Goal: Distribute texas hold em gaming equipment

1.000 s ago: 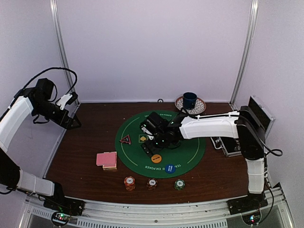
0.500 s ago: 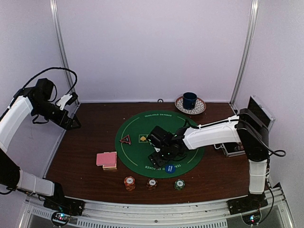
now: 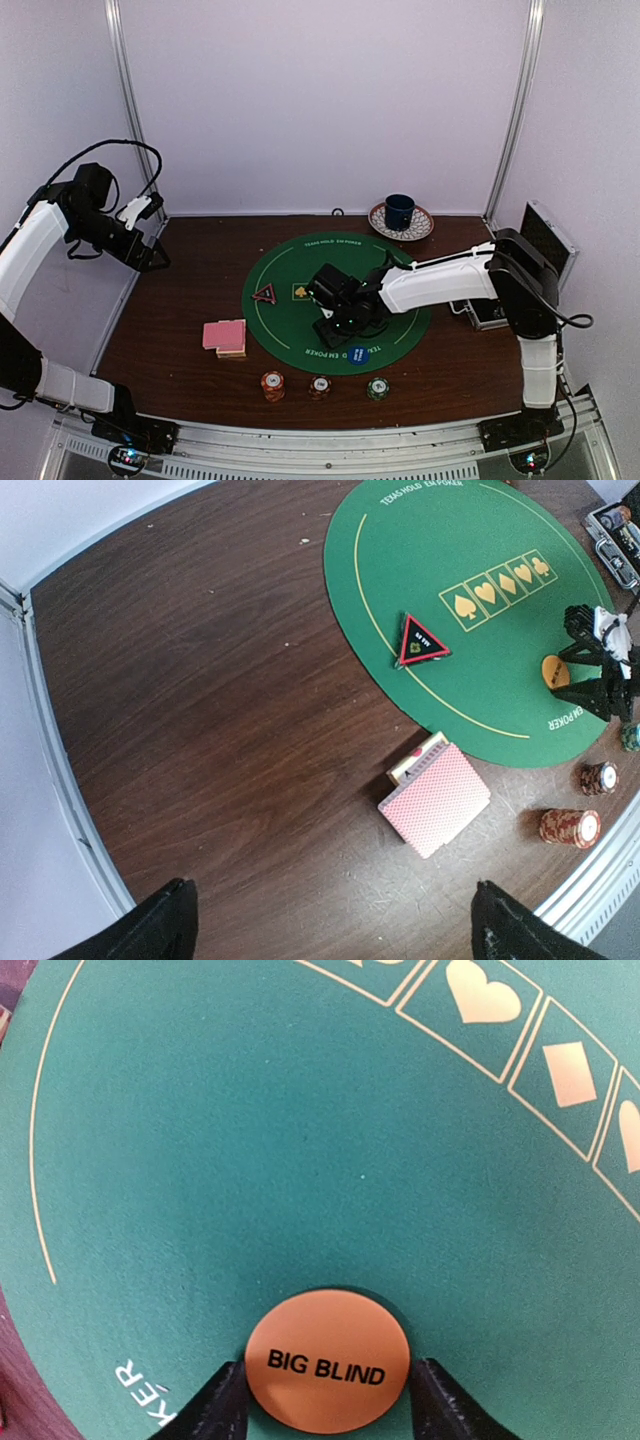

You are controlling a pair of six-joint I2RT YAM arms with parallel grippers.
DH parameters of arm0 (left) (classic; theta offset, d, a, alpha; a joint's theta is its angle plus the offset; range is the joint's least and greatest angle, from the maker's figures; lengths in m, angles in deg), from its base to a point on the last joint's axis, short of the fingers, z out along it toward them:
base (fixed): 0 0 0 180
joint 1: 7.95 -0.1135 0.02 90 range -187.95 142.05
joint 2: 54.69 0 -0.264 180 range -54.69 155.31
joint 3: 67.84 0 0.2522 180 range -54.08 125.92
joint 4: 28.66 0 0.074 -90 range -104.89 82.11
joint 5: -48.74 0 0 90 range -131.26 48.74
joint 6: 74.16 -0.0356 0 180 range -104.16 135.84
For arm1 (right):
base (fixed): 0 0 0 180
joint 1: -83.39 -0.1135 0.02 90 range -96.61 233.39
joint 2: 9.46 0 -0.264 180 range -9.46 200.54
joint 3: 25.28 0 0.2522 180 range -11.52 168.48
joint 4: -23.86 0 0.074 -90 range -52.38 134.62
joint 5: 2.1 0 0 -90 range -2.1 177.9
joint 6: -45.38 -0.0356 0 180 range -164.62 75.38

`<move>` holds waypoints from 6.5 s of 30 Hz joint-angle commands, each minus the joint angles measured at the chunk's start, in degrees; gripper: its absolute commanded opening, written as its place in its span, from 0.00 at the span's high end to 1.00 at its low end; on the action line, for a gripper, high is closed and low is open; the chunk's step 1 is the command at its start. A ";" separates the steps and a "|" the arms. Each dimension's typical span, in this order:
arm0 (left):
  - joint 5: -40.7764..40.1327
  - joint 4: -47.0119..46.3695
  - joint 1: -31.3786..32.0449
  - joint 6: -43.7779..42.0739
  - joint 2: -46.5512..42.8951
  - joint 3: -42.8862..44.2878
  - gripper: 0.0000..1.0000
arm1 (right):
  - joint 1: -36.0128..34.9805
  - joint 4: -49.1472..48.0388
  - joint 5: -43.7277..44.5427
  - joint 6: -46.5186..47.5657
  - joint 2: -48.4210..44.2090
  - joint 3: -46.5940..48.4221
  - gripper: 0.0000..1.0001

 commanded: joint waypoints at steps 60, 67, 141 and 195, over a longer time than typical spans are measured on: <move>0.39 0.36 -0.39 -1.30 1.34 4.82 0.02 | 16.33 1.47 -6.77 0.52 13.40 25.92 0.30; 0.68 0.65 -0.37 -1.20 1.22 4.85 0.02 | 15.20 -0.01 -6.82 -2.18 14.73 22.77 0.31; 2.61 2.57 -0.34 -1.82 -1.11 2.57 0.02 | 1.40 7.74 -7.31 2.94 -7.74 -9.73 0.53; 3.12 3.75 -0.39 -2.17 -3.09 1.20 0.02 | -14.78 26.55 -16.56 19.42 9.82 34.63 0.01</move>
